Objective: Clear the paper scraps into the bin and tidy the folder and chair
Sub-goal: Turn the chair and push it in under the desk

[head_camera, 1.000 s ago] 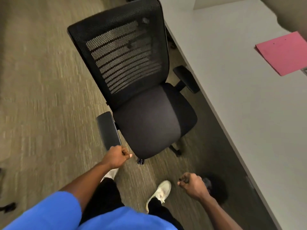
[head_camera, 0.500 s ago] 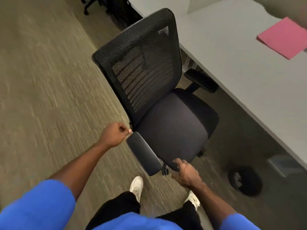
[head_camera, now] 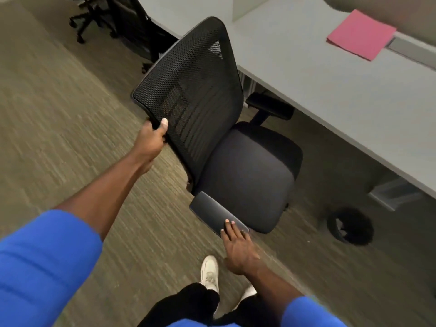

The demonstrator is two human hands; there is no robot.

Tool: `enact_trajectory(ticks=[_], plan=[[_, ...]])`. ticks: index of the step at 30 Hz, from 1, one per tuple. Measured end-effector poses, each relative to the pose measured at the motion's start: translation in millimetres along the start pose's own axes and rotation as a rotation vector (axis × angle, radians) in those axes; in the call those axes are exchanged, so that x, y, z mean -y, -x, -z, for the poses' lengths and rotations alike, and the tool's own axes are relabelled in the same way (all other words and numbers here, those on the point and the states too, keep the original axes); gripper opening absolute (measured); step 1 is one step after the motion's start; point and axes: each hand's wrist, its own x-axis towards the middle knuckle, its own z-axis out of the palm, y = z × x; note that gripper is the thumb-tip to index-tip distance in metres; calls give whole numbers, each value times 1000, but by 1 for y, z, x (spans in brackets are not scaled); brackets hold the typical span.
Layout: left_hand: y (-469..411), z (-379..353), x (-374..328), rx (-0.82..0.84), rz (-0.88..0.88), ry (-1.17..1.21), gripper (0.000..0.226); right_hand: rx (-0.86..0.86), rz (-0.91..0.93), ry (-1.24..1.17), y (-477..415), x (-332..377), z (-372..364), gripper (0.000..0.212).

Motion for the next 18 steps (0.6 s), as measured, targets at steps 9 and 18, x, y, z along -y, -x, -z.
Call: enact_trajectory(ticks=[9,18], plan=[[39,7,11,141,23,-103,32,-43,-84,-120,27,-25,-8,91],[121,-11,28,184,103,-87,40,-91,-240,-201,59,-64,-20,107]])
